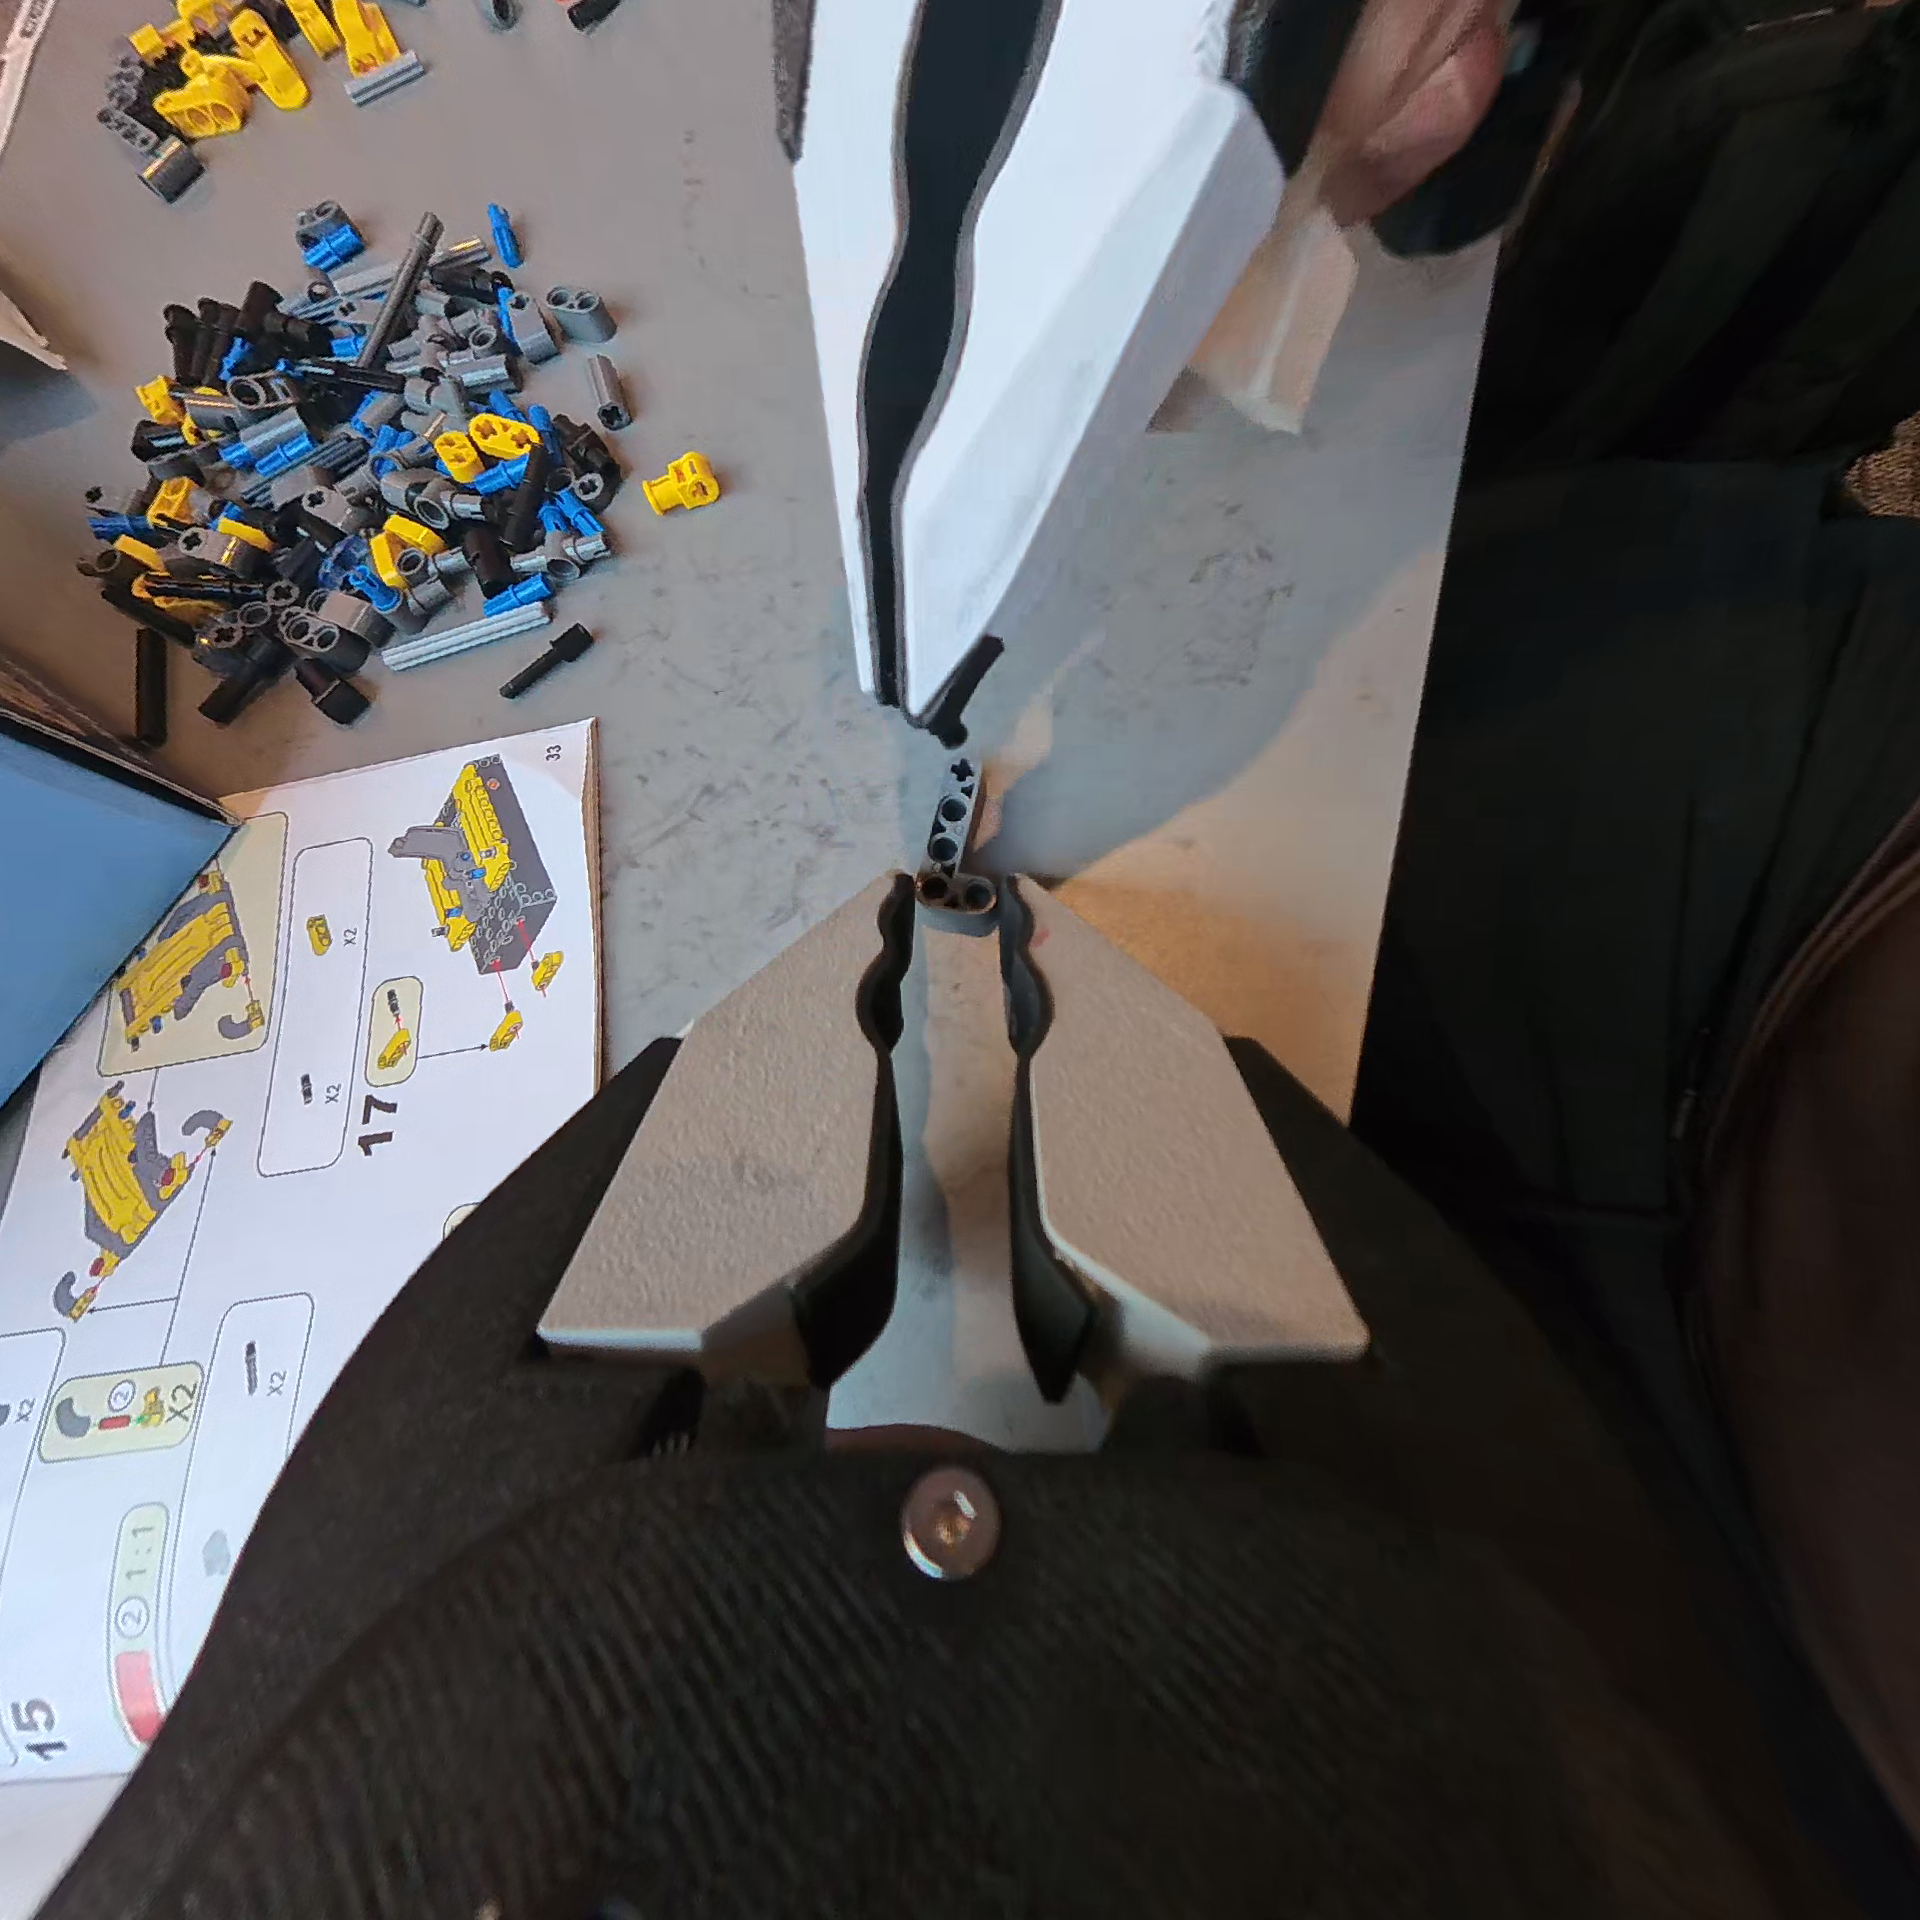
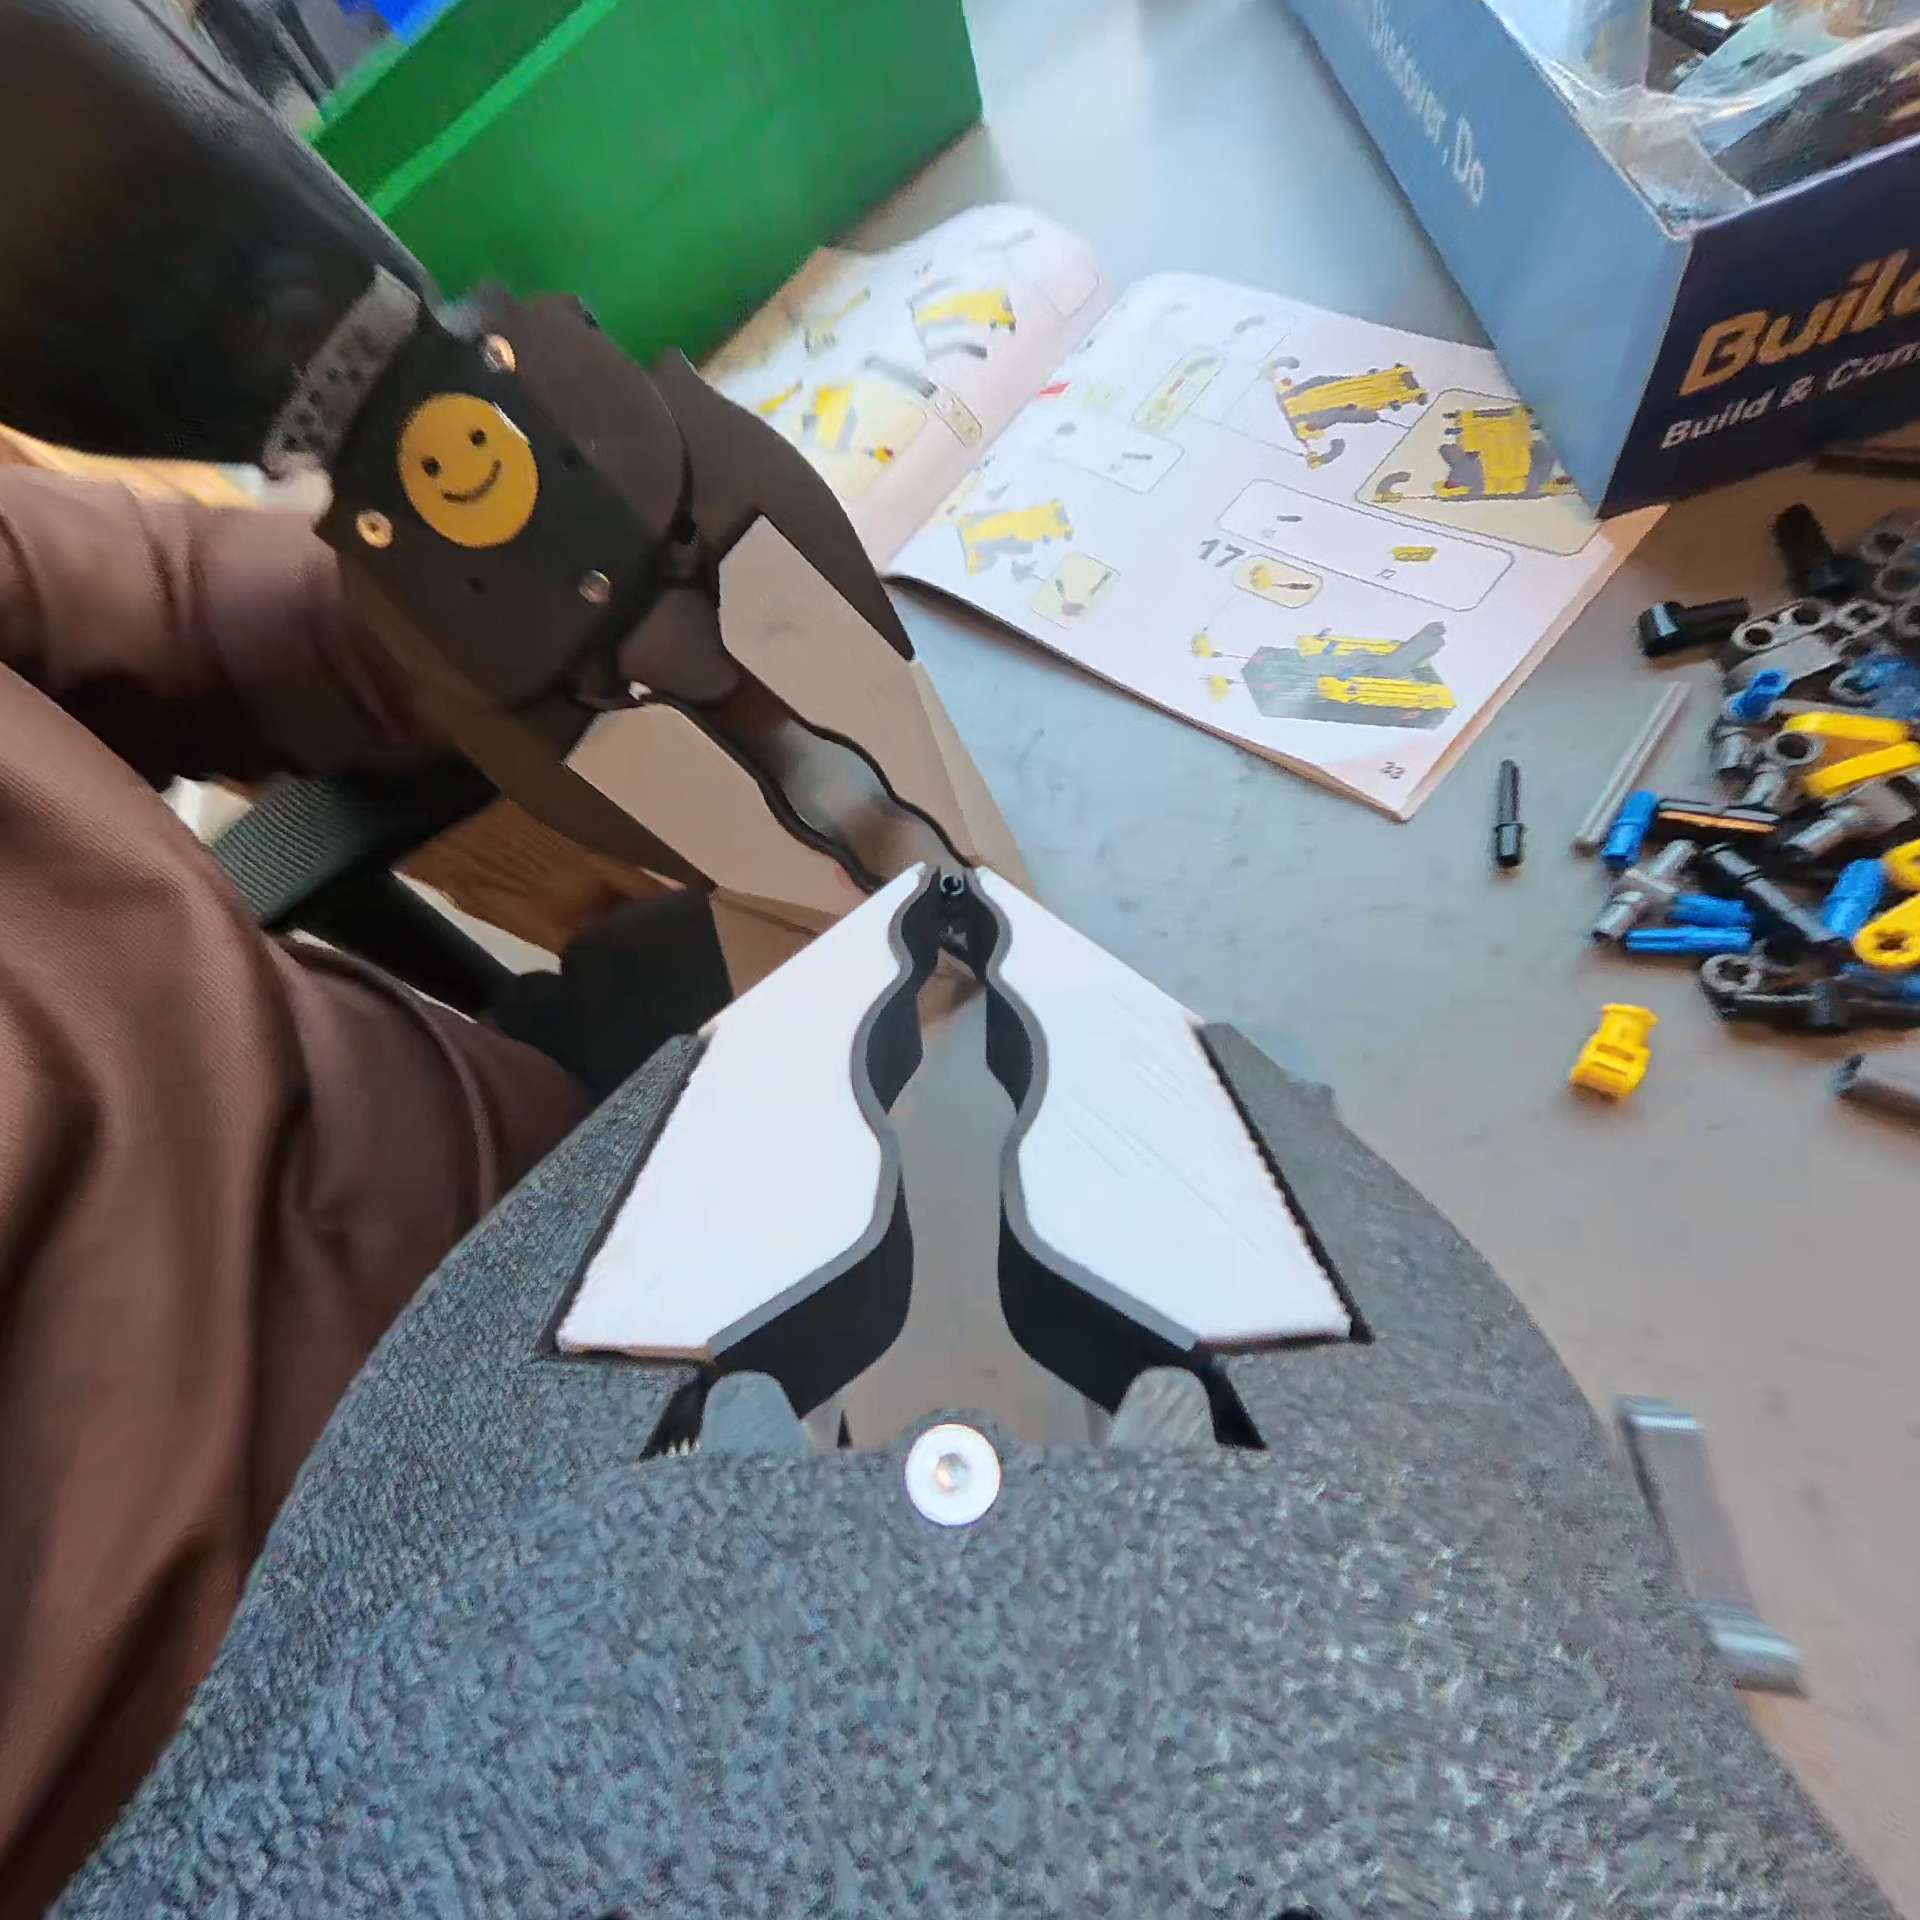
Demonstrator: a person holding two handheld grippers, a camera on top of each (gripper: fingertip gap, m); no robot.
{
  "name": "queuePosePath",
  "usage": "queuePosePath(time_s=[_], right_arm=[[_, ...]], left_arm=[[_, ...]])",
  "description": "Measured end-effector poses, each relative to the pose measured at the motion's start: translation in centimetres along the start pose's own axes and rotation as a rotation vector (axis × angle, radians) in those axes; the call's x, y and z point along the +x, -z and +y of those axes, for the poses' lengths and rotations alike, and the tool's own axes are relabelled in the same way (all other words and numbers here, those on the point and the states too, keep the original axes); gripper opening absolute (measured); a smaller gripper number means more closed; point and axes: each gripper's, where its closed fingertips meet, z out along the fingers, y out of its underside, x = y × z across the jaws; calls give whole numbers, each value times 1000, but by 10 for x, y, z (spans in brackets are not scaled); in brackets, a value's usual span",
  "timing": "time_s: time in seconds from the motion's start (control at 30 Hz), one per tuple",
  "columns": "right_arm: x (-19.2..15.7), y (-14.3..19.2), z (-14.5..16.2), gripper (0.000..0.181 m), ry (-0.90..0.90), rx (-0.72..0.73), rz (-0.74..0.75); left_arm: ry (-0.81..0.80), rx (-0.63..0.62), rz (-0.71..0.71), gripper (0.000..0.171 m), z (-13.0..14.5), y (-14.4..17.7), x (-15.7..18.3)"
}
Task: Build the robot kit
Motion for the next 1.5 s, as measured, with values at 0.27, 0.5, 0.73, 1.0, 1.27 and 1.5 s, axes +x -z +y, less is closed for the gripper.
queuePosePath(time_s=[0.27,0.5,0.73,1.0,1.27,1.5], right_arm=[[-2,11,-1,3,-155,159,21],[-8,16,-5,3,-221,275,37],[-14,10,-10,3,-276,338,-4],[-13,-2,-8,3,-285,330,-10],[-12,0,-6,4,-180,263,33],[-9,15,-4,6,-80,213,92]], left_arm=[[45,0,44,19,5,5,0],[76,10,39,31,9,12,-3],[19,109,-18,26,-10,17,5],[94,254,-1,5,-32,25,2],[91,251,4,1,-32,25,0],[80,242,-11,0,-31,24,0]])
